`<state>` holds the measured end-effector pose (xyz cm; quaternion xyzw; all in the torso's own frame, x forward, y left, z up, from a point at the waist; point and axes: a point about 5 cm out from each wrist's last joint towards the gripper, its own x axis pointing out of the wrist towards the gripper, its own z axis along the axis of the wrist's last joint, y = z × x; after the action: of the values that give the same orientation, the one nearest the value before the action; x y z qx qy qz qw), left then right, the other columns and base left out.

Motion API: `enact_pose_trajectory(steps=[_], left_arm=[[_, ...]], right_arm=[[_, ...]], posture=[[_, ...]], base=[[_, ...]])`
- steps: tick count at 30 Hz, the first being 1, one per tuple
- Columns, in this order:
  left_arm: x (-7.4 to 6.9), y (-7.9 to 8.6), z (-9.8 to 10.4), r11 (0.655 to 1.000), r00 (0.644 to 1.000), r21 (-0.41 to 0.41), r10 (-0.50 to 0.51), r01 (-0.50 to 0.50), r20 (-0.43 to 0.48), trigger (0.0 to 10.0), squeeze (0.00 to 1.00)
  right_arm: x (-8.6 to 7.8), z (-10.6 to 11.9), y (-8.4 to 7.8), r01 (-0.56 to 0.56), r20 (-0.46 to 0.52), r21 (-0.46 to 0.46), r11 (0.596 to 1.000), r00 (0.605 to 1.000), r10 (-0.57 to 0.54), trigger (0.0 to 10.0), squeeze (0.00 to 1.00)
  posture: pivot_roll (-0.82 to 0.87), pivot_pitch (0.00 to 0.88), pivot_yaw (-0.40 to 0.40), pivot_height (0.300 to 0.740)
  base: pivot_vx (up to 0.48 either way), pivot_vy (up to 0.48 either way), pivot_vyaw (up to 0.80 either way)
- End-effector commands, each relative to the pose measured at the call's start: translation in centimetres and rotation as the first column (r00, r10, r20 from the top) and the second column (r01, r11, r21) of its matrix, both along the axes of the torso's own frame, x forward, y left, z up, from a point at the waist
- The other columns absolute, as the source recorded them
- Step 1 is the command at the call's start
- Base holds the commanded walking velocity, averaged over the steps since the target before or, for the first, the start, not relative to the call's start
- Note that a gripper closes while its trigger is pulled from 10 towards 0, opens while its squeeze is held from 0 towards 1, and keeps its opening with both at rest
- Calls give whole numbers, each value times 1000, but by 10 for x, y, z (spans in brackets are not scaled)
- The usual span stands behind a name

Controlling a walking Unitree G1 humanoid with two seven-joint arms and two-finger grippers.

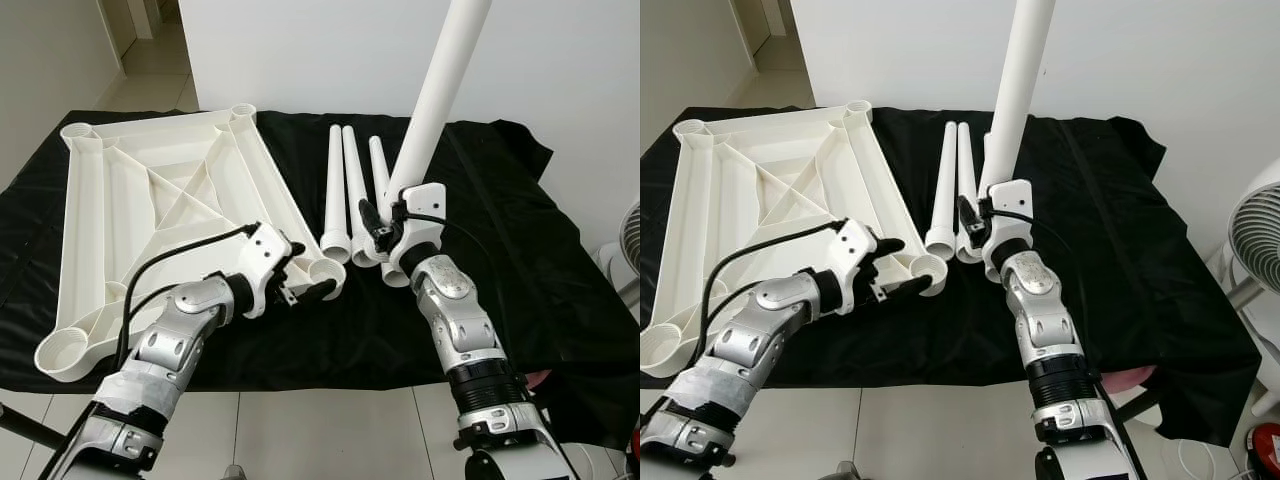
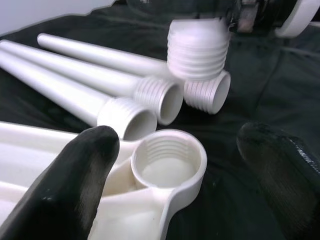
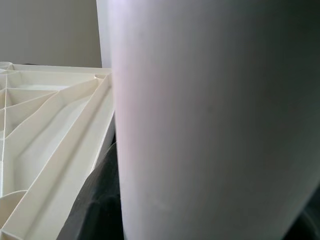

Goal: Building children table

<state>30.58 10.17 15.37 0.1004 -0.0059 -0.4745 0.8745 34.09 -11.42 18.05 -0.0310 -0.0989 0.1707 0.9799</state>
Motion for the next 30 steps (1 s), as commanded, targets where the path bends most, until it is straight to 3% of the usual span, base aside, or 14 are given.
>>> enact_pose_trajectory(steps=[1,13,17,23,25,28,29,30], left_arm=[[0,8,1,997,997,-8,82,-82,6,10000,0],[-5,12,3,978,980,-79,196,-193,38,10000,0],[8,20,12,884,893,-182,446,-431,54,10000,0],[10,23,17,839,850,-217,522,-498,68,10000,0],[12,25,19,807,825,-247,563,-536,51,10000,0],[13,26,19,801,821,-254,570,-542,45,10000,0],[16,28,19,784,807,-264,589,-561,33,10000,0],[22,35,18,747,774,-273,633,-607,12,10000,0]], right_arm=[[-1,-2,4,-28,4,-17,999,1000,28,10000,0],[0,-5,17,-105,24,-43,994,994,106,10000,0],[3,-3,2,5,40,61,998,999,-8,10000,0],[2,-4,-10,114,51,99,989,992,-119,10000,0],[2,-6,-17,175,61,100,980,982,-181,10000,0],[2,-6,-18,184,64,97,978,979,-191,10000,0],[1,-7,-20,197,65,103,975,977,-204,10000,0],[-1,-9,-23,208,67,101,973,974,-216,10000,0]], posture=[[22,19,-33,740],[43,7,-46,740],[40,0,-55,740],[32,0,-50,740],[21,0,-43,740],[21,0,-43,740],[16,0,-40,740],[9,0,-35,740]], base=[[0,0,0],[0,0,0],[0,0,0],[0,0,0],[0,0,0],[0,0,0],[0,0,0],[0,0,0]])
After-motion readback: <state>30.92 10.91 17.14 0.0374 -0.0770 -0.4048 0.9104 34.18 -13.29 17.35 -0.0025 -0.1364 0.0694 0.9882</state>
